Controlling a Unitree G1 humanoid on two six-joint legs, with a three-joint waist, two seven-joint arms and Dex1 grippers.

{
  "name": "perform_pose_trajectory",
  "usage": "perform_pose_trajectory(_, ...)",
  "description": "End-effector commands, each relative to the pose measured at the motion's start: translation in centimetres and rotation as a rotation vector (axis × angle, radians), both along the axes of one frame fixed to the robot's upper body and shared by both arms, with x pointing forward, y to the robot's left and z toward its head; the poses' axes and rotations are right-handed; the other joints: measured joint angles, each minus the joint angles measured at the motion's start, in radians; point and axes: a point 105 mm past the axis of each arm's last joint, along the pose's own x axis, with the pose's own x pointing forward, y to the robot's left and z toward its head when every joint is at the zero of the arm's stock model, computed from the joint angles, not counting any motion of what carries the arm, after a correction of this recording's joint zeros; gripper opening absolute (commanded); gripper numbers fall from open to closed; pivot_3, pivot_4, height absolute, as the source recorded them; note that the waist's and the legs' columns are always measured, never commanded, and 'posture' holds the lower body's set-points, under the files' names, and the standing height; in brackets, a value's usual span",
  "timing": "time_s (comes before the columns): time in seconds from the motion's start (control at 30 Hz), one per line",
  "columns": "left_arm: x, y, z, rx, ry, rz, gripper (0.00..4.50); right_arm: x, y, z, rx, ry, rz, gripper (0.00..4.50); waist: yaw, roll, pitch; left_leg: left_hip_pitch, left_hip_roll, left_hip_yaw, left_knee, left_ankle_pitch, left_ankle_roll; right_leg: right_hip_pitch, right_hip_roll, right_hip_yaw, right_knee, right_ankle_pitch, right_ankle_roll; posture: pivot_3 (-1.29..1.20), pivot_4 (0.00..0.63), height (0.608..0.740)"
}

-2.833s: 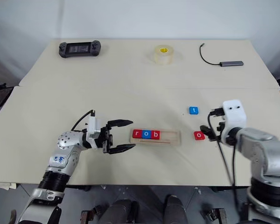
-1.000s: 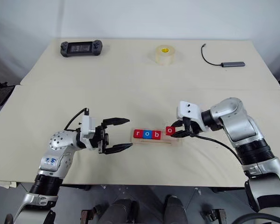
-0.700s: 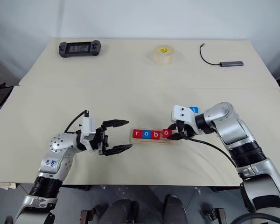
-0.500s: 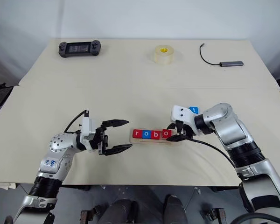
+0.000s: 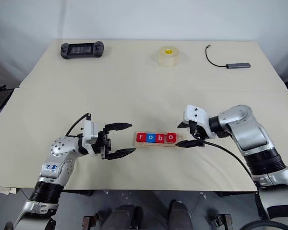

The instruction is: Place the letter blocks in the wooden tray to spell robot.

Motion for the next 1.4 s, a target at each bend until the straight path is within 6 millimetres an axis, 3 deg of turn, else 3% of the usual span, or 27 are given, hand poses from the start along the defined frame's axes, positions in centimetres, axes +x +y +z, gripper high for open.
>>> perform_pose_trajectory(0.03, -0.1, 0.4, 0.5, -0.008, -0.028, 0.003, 4.5, 0.5, -0.9, 0.3, -0.007, -0.053, -0.038, 2.88, 0.0, 0.0, 0.0, 0.0, 0.0, 0.0, 0.0, 0.0, 0.0, 0.0, 0.0, 0.0, 0.0, 0.0, 0.0, 0.0, 0.15, 0.74)
perform_pose_trajectory(0.3, -0.1, 0.5, 0.2, 0.023, -0.03, 0.003, 4.5, 1.6, 0.4, -0.1, -0.001, -0.114, -0.016, 0.05, -0.002, 0.0, 0.0, 0.0, 0.0, 0.0, 0.0, 0.0, 0.0, 0.0, 0.0, 0.0, 0.0, 0.0, 0.0, 0.0, 0.15, 0.74)
perform_pose_trajectory(0.6, -0.1, 0.7, 0.2, 0.018, -0.026, 0.015, 4.5, 1.0, 2.3, -0.4, -0.009, -0.115, 0.044, 0.05, 0.0, 0.0, 0.0, 0.0, 0.0, 0.0, 0.0, 0.0, 0.0, 0.0, 0.0, 0.0, 0.0, 0.0, 0.0, 0.0, 0.15, 0.74)
perform_pose_trajectory(0.8, -0.1, 0.7, 0.2, 0.017, -0.026, 0.016, 4.5, 0.9, 2.3, -0.3, -0.01, -0.118, 0.034, 0.05, -0.001, 0.0, 0.0, 0.0, 0.0, 0.0, 0.0, 0.0, 0.0, 0.0, 0.0, 0.0, 0.0, 0.0, 0.0, 0.0, 0.15, 0.74)
perform_pose_trajectory(0.97, -0.2, 0.7, 0.2, 0.013, -0.025, 0.013, 4.5, 0.5, -0.6, 0.1, -0.021, -0.113, -0.027, 0.05, 0.006, 0.0, 0.0, 0.0, 0.0, 0.0, 0.0, 0.0, 0.0, 0.0, 0.0, 0.0, 0.0, 0.0, 0.0, 0.0, 0.15, 0.74)
perform_pose_trajectory(1.2, -0.2, 0.7, 0.2, 0.012, -0.026, 0.009, 4.5, -0.5, -2.1, 0.1, 0.019, -0.114, -0.086, 0.05, 0.001, 0.0, 0.0, 0.0, 0.0, 0.0, 0.0, 0.0, 0.0, 0.0, 0.0, 0.0, 0.0, 0.0, 0.0, 0.0, 0.15, 0.74)
perform_pose_trajectory(1.3, -0.2, 0.8, 0.2, 0.011, -0.027, 0.013, 4.5, -1.3, -3.7, 0.5, 0.097, -0.128, -0.169, 0.6, 0.004, 0.0, 0.0, 0.0, 0.0, 0.0, 0.0, 0.0, 0.0, 0.0, 0.0, 0.0, 0.0, 0.0, 0.0, 0.0, 0.15, 0.74)
perform_pose_trajectory(1.4, -0.2, 1.3, 0.0, 0.012, -0.023, 0.03, 4.5, -3.1, -6.2, 0.4, 0.144, -0.21, -0.259, 1.66, 0.025, -0.001, 0.0, 0.0, 0.0, 0.0, 0.0, 0.0, 0.0, 0.001, 0.0, 0.0, -0.001, 0.0, 0.0, 0.0, 0.15, 0.74)
